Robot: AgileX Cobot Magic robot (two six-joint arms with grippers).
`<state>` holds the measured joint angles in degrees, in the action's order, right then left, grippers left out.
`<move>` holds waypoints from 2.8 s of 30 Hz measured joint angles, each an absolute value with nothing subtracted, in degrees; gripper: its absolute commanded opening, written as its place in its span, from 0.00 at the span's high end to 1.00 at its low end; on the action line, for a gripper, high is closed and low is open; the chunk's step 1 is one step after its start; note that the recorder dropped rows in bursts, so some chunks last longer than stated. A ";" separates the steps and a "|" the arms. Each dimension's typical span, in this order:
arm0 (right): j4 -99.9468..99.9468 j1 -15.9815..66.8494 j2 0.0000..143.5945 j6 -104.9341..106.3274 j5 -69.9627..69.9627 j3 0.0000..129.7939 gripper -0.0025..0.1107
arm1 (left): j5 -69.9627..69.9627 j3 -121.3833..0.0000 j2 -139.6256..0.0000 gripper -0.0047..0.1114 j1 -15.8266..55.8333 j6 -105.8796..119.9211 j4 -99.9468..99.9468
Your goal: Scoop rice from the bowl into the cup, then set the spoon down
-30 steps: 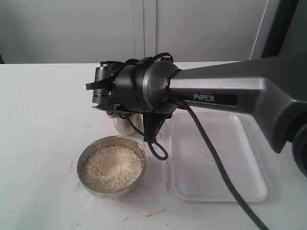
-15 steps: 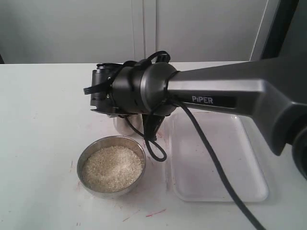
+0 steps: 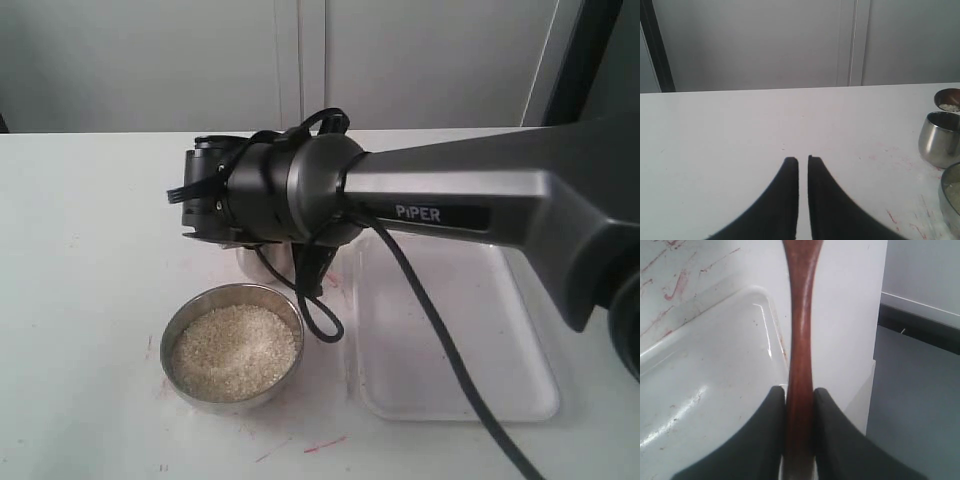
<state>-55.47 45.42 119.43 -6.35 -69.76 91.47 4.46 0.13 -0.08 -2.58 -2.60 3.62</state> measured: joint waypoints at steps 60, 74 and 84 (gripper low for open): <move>-60.09 46.87 118.65 -11.04 -69.58 87.45 0.98 | 4.46 0.13 -0.08 0.84 -2.58 -2.60 3.62; -48.62 45.28 113.60 -11.04 -69.51 87.45 0.98 | 4.46 0.13 -0.08 0.84 -2.58 -2.60 3.62; -21.23 36.11 102.13 -8.40 -69.75 87.45 0.98 | 4.46 0.13 -0.08 0.84 -2.58 -2.60 3.62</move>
